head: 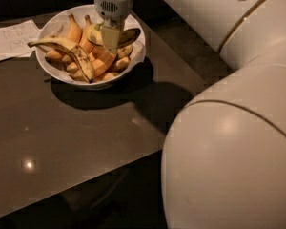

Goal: Pick banana from white bowl

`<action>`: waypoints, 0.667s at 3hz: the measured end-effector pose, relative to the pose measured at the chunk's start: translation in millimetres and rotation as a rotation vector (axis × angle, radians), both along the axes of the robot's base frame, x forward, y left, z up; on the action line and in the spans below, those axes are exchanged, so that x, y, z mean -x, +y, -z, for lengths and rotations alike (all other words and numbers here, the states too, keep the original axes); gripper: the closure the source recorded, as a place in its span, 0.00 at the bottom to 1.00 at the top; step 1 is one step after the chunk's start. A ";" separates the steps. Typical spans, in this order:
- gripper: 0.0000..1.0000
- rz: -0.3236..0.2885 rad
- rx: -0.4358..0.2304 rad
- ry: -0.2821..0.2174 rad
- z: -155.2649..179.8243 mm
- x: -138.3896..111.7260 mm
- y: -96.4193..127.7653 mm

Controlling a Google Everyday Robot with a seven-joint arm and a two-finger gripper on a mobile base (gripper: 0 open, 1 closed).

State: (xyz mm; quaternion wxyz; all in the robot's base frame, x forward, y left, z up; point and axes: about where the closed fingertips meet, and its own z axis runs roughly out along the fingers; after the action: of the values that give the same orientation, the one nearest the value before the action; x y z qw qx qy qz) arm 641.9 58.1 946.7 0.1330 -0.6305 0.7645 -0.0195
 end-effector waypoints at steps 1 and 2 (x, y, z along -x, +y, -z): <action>1.00 -0.011 -0.022 0.009 -11.9 7.6 -0.8; 1.00 0.028 -0.065 0.032 -26.9 26.2 -14.4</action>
Offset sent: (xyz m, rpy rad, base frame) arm -0.0621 -0.0430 0.0472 0.0925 0.0981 -0.0919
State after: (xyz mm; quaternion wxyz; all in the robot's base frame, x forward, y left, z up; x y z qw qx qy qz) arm 615.7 43.8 973.6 0.1409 -0.6153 0.7755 0.0132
